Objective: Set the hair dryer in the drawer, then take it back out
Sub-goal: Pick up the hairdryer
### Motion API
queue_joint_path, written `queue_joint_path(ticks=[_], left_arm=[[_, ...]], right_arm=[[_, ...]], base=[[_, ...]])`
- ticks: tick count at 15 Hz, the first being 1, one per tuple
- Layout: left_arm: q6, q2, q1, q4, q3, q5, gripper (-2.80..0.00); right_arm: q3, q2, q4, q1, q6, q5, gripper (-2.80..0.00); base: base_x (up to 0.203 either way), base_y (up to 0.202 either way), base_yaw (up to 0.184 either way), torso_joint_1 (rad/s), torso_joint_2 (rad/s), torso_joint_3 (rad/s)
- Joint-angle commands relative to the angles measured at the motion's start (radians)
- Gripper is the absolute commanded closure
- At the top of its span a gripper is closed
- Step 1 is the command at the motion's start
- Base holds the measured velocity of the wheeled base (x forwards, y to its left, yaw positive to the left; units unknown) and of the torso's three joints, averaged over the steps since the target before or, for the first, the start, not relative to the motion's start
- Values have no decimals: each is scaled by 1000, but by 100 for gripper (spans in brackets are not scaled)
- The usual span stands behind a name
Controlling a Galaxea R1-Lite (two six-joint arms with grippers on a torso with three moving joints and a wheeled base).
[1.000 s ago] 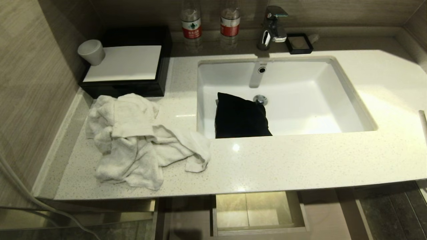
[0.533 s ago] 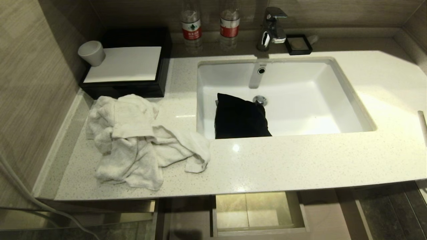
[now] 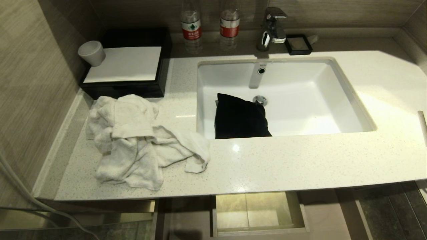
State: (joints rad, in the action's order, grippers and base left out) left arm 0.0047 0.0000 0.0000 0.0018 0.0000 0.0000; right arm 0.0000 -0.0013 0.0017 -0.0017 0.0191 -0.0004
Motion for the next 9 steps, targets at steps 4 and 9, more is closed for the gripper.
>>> queue_joint_path(ticks=[4,9], left_arm=[[0,0,0,0,0,0,0],[0,0,0,0,1,0,0]], right_arm=[[2,-1,-2,0,16,-4,0],[2,0,0,0,-8,-2,0]], base=[[0,0,0,0,0,0],[0,0,0,0,0,0]])
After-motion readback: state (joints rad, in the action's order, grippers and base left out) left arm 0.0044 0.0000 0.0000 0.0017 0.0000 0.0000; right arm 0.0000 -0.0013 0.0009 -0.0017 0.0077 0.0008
